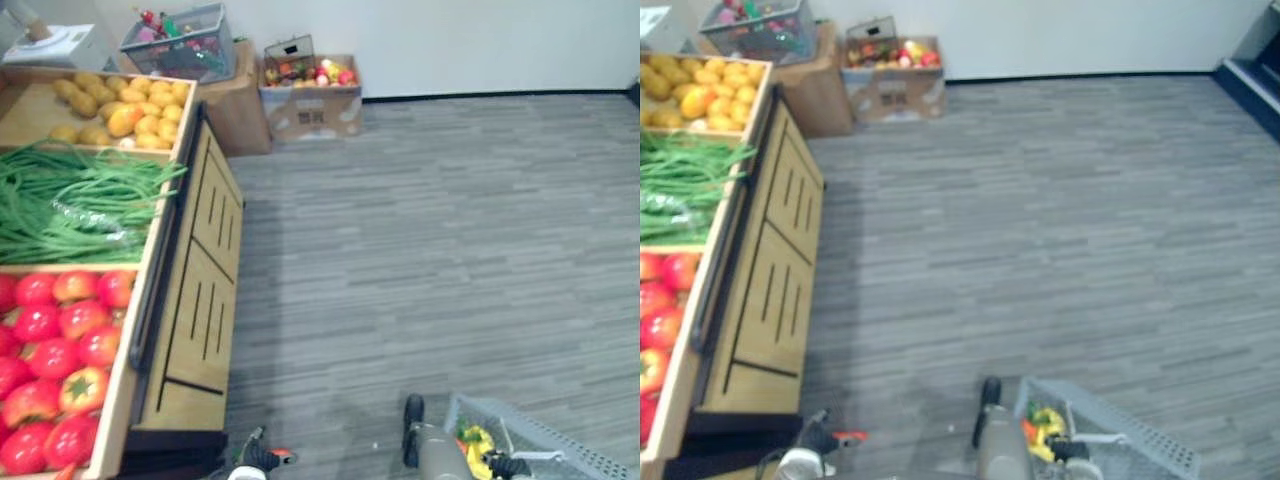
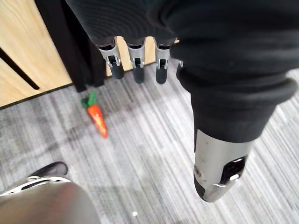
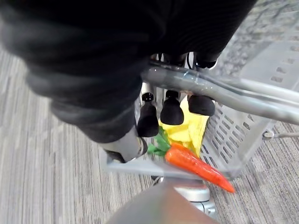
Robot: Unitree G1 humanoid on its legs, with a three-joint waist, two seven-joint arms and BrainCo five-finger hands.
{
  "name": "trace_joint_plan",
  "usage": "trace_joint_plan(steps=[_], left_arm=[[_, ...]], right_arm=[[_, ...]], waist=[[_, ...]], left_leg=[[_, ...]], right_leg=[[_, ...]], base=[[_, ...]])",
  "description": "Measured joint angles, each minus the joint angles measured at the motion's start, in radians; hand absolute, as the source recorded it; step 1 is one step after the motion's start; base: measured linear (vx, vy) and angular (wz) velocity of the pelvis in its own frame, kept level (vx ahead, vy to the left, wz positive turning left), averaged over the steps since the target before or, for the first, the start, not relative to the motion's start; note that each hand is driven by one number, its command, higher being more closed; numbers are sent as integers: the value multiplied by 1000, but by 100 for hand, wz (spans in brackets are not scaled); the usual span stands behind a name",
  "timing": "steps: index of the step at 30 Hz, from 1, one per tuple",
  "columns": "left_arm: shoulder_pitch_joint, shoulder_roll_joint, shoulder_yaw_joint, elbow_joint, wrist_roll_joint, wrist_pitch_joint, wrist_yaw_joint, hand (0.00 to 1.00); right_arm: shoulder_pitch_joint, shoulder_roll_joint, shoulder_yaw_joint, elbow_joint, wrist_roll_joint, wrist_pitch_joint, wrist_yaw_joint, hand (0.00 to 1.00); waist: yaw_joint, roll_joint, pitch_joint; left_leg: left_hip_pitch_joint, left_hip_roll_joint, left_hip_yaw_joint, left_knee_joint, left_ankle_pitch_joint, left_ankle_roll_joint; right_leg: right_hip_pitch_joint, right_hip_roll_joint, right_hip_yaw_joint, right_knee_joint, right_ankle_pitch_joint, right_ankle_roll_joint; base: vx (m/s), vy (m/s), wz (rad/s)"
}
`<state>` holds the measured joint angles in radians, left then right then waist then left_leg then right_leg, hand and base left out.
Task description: Pick vegetable in the basket
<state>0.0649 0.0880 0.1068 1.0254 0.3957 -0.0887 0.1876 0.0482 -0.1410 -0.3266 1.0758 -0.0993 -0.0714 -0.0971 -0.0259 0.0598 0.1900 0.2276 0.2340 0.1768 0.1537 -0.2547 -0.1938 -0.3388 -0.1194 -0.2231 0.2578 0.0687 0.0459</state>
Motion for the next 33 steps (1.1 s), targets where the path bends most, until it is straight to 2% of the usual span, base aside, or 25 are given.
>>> trace_joint_plan(steps=[1,2,4,6,7,8,10,11,12,14,15,16,17,18,19,20,21,22,25,26,27,28,33], left_arm=[[-1,-10,4,-5,0,-3,2,0],[-3,-20,12,-4,0,-5,1,0],[-2,-25,27,1,0,-7,-1,0],[1,-23,42,6,0,-4,-1,0],[8,-18,47,12,0,3,-1,0],[22,-18,50,12,0,4,0,0],[23,-20,51,12,0,4,-1,0],[23,-19,52,10,-1,5,-2,0],[24,-19,56,10,-1,5,-2,0],[31,-19,57,10,0,6,1,0],[37,-20,57,9,0,6,1,0],[45,-20,59,9,0,6,2,0],[50,-19,59,14,0,10,3,0],[62,-19,63,24,0,15,4,0],[64,-18,67,32,0,15,5,0],[62,-19,75,42,0,17,5,0],[62,-18,77,42,0,18,5,0],[63,-13,88,43,-1,23,4,0],[92,-7,106,50,-39,27,2,0],[100,-6,107,51,-48,26,0,0],[102,-7,110,52,-79,26,-6,0],[98,-7,117,62,-107,24,-16,0],[98,-14,136,91,-160,26,-27,0]], right_arm=[[-4,-10,0,0,-1,-1,-4,100],[-5,-16,0,-1,-1,-2,-3,100],[4,-17,-3,1,1,-2,-2,100],[18,-16,-2,7,1,-3,-1,100],[24,-16,-2,14,4,-3,-1,100],[25,-14,-2,22,20,-4,-1,100],[25,-21,-16,23,30,-5,-2,100],[25,-23,-22,28,33,-5,-3,100],[25,-25,-22,34,35,-5,-3,100],[26,-30,-22,37,38,-5,-3,100],[28,-32,-22,37,38,-6,-3,100],[30,-38,-22,36,38,-6,-2,100],[35,-39,-22,37,38,-7,-1,100],[54,-37,-20,32,34,-29,0,100],[58,-36,-20,28,33,-38,4,100],[49,-37,-23,28,31,-42,8,100],[47,-37,-24,28,30,-42,8,100],[40,-25,-29,34,28,-39,12,100],[60,5,-42,36,29,-36,16,100],[67,8,-45,36,31,-36,17,100],[73,9,-57,36,36,-34,19,100],[78,9,-60,36,41,-30,20,100],[100,21,-61,39,82,-25,23,100]], waist=[[-1,5,-2],[-4,7,-4],[-1,6,-4],[1,1,-3],[4,-12,-3],[5,-17,-8],[2,-10,-12],[4,-11,-13],[8,-14,-12],[7,-16,-13],[6,-15,-14],[6,-10,-17],[8,-9,-23],[6,-12,-61],[6,-9,-78],[7,-5,-84],[9,-6,-84],[19,-29,-84],[27,-51,-98],[27,-45,-102],[26,-53,-113],[26,-49,-113],[25,-39,-118]], left_leg=[[-7,4,-8,2,56,-15],[-32,8,-37,31,105,-15],[-76,25,-94,119,171,-15],[-113,36,-122,216,268,-7],[-132,37,-134,272,347,-9],[-154,45,-123,322,364,-8],[-190,53,-78,358,338,-13],[-217,45,-40,371,278,-15],[-239,24,-20,358,222,-12],[-246,-22,-15,244,189,-6],[-246,-37,-13,169,195,4],[-247,-48,-15,80,230,35],[-244,-49,-14,43,223,40],[-239,-58,-24,-13,212,40],[-238,-63,-24,-38,205,50],[-220,-68,-19,-86,168,72],[-218,-69,-19,-92,160,76],[-214,-87,-8,-97,160,79],[-178,-119,9,-117,150,96],[-172,-125,12,-124,149,98],[-167,-132,13,-134,150,101],[-162,-136,13,-141,150,101],[-137,-137,23,-158,151,102]], right_leg=[[-1,3,-8,9,-21,-13],[13,4,-33,1,-35,-27],[67,10,-72,-32,-58,-37],[149,19,-103,-87,-68,-49],[208,18,-118,-131,-71,-52],[250,17,-134,-170,-73,-55],[290,13,-158,-197,-77,-61],[317,6,-171,-215,-77,-61],[339,-2,-182,-224,-79,-58],[360,-21,-195,-224,-82,-44],[364,-25,-197,-224,-83,-35],[362,-22,-198,-229,-87,-21],[363,-15,-195,-240,-84,-4],[359,-9,-192,-278,-69,22],[358,-6,-192,-297,-57,32],[367,0,-192,-336,-19,48],[369,2,-191,-345,-11,48],[376,-7,-176,-369,8,51],[396,-32,-155,-369,14,61],[398,-37,-152,-369,14,62],[396,-43,-150,-369,15,64],[396,-45,-149,-366,16,65],[400,-38,-143,-363,13,68]], base=[[372,-271,16],[308,-244,25],[298,-220,50],[270,-192,49],[233,-173,41],[231,-164,39],[196,-111,39],[171,-63,43],[102,-13,33],[47,72,19],[9,134,9],[-30,178,2],[-21,201,5],[11,201,9],[64,242,12],[55,163,5],[25,234,-3],[0,165,-10],[23,129,-14],[38,91,-13],[41,70,-6],[66,67,-6],[60,23,-5]])
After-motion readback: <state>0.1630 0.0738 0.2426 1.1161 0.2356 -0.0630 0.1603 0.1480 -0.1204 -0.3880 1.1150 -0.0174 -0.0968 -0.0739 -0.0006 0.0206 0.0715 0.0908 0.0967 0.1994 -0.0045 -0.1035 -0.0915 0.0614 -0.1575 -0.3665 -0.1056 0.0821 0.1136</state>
